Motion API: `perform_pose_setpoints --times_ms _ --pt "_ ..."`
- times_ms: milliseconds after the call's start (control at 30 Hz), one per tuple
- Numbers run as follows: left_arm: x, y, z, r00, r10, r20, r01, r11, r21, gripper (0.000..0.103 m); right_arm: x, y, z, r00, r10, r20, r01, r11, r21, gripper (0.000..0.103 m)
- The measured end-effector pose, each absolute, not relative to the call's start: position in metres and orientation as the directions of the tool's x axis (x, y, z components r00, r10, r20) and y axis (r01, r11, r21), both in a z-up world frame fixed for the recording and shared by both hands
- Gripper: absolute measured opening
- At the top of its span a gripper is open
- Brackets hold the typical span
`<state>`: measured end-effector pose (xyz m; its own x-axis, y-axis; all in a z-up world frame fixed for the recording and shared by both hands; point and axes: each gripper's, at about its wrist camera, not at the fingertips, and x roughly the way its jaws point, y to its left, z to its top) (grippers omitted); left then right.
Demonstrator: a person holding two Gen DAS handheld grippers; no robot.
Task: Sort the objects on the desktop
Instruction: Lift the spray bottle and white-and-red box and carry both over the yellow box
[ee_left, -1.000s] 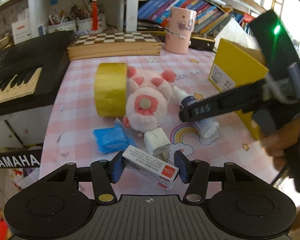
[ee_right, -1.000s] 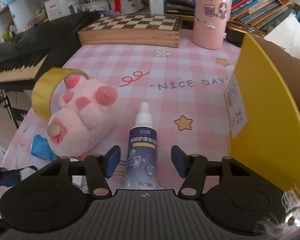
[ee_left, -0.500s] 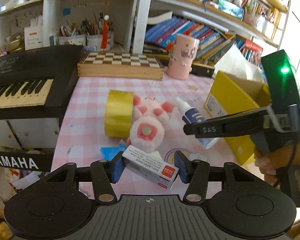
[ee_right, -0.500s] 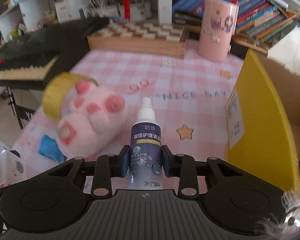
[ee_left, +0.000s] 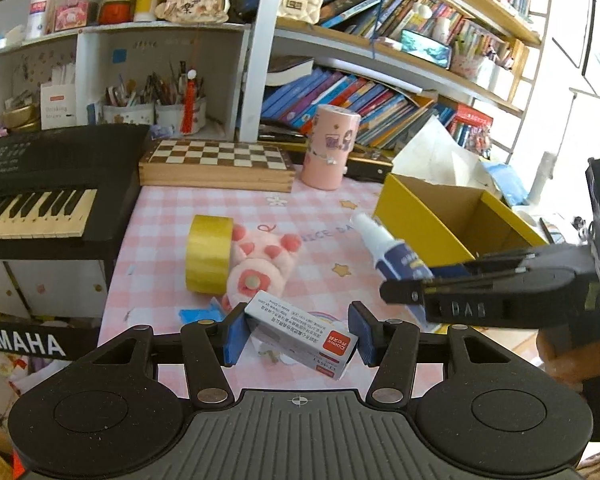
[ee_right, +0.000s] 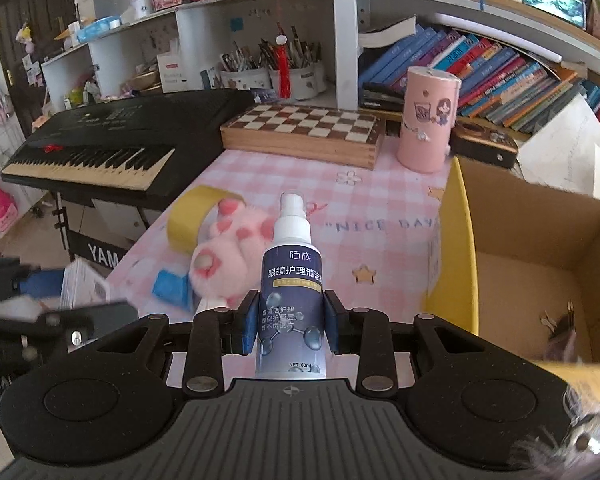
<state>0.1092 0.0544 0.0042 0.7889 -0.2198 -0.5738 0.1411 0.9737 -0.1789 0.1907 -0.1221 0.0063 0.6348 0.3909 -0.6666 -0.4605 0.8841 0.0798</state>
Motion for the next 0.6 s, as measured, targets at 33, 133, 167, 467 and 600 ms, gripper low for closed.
perform_pose_setpoints --times_ms 33,133,167,467,600 --pt "0.106 0.054 0.005 0.789 -0.222 -0.573 0.143 0.973 -0.179 0.053 0.185 -0.124 0.005 0.632 0.389 -0.67 -0.458 0.885 0.082 0.03" --pt "0.094 0.051 0.006 0.787 -0.226 -0.574 0.149 0.973 -0.179 0.053 0.172 -0.127 0.003 0.624 0.387 -0.679 -0.453 0.887 0.09 0.03" --pt "0.09 0.051 0.007 0.785 -0.231 -0.575 0.151 0.971 -0.183 0.053 0.167 -0.128 0.003 0.623 0.387 -0.68 -0.452 0.887 0.091 0.03" --pt "0.053 0.047 0.016 0.791 -0.248 -0.559 0.172 0.968 -0.185 0.053 0.121 -0.14 0.007 0.634 0.374 -0.677 -0.423 0.9 0.101 0.03" --pt "0.038 0.045 0.017 0.787 -0.261 -0.559 0.186 0.964 -0.189 0.053 0.1 -0.147 0.005 0.639 0.353 -0.683 -0.39 0.914 0.107 0.03"
